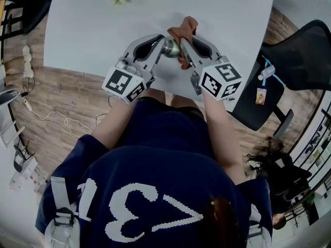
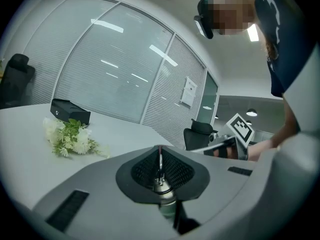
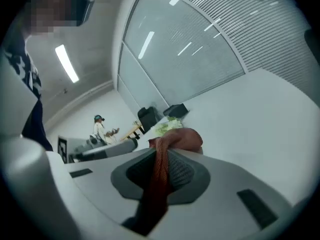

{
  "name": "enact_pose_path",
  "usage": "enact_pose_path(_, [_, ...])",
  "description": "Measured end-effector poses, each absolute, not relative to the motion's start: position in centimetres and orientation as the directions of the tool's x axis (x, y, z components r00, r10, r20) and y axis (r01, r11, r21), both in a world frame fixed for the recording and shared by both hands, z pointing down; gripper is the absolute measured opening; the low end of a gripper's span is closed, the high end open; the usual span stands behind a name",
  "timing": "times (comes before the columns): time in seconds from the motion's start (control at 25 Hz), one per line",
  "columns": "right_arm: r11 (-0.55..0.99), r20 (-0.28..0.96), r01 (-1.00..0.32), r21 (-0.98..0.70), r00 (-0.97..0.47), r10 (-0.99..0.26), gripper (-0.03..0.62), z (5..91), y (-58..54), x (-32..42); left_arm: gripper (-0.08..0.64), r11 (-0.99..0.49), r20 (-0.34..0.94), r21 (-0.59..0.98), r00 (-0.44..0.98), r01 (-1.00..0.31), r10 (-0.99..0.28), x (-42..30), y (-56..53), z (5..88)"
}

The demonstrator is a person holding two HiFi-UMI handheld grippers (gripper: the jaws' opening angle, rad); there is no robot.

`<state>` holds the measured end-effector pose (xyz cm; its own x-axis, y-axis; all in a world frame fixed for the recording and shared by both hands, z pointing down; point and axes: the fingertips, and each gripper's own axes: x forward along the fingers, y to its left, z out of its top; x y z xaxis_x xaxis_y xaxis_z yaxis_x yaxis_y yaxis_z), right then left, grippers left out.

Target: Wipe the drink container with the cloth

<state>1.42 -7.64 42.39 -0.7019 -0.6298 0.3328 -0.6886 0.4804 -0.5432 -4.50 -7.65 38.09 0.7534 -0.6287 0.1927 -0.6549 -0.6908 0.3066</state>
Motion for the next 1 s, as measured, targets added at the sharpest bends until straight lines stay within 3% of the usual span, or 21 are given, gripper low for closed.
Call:
enact_pose_path(0.16, [0.507,0.249,-0.606,-0.613,-0.757,-0.604,0.061,38.9,-8.0,-1.6,0.026,-0.687,0.191,0.311,0.751,-0.657,-0.632,-4.6,-7.9,38.1])
enact_pose_path(0.8, [0.434,0.533,-0.807,-0.402,-0.591,-0.606,0.060,48.3,-5.7,4.7,0.026,-0.724,0.172,0.316,0.788,-0.613,-0.592,-5.2,-6.7,38.1])
enact_pose_path(1.0, [0.394,0.474,-0.762,-0.515,-0.635,-0.610,0.060,47.2,-5.9,4.4,0.026,-0.779,0.146,0.309,0.837,-0.546,-0.528,-3.9,-5.8,37.5])
